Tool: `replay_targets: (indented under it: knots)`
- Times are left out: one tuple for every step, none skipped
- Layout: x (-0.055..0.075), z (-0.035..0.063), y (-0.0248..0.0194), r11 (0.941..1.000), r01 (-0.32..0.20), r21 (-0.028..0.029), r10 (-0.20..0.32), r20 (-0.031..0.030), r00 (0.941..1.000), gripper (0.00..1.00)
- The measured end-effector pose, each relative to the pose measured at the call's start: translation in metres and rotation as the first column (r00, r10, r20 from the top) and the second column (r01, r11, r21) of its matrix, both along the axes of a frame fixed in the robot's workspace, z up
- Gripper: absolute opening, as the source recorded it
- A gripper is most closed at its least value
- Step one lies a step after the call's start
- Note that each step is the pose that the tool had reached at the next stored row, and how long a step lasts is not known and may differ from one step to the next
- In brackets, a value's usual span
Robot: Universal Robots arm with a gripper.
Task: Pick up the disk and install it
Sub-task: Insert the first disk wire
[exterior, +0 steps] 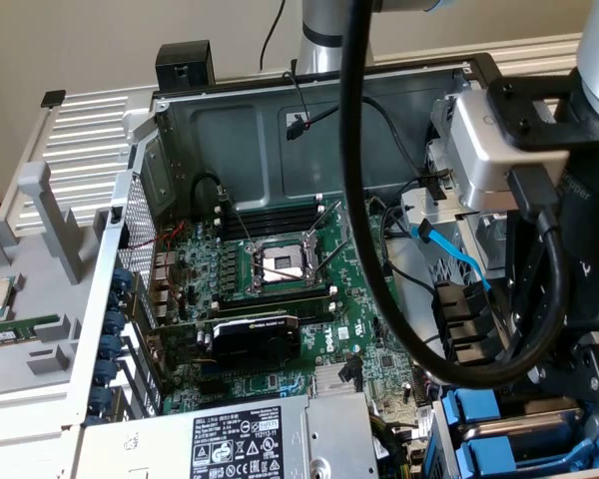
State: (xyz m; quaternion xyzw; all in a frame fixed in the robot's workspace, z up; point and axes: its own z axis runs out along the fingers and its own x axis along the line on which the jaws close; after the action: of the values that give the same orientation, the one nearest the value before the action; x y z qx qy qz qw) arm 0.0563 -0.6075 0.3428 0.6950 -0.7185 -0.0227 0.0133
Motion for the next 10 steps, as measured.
replay_targets:
  knots:
    - [0.0, -0.0002, 0.0, 1.0, 0.0, 0.0, 0.0, 0.0, 1.0, 0.16]
    - [0.0, -0.0004, 0.0, 1.0, 0.0, 0.0001, 0.0, 0.0, 1.0, 0.16]
    - [0.0, -0.0006, 0.0, 1.0, 0.0, 0.0001, 0.0, 0.0, 1.0, 0.16]
    - [0.0, -0.0007, 0.0, 1.0, 0.0, 0.0001, 0.0, 0.0, 1.0, 0.16]
    - [0.0, -0.0008, 0.0, 1.0, 0.0, -0.0001, 0.0, 0.0, 1.0, 0.16]
    - [0.0, -0.001, 0.0, 1.0, 0.0, 0.0, 0.0, 0.0, 1.0, 0.16]
    - [0.0, -0.0011, 0.0, 1.0, 0.001, 0.0, -0.001, 0.0, 1.0, 0.16]
    - [0.0, -0.0012, 0.0, 1.0, 0.001, 0.0, -0.001, 0.0001, 1.0, 0.16]
    - [0.0, -0.0013, 0.0, 1.0, 0.001, 0.0001, -0.001, 0.0001, 1.0, 0.16]
    - [0.0, -0.0014, 0.0, 1.0, 0.001, 0.0001, -0.001, 0.0001, 1.0, 0.16]
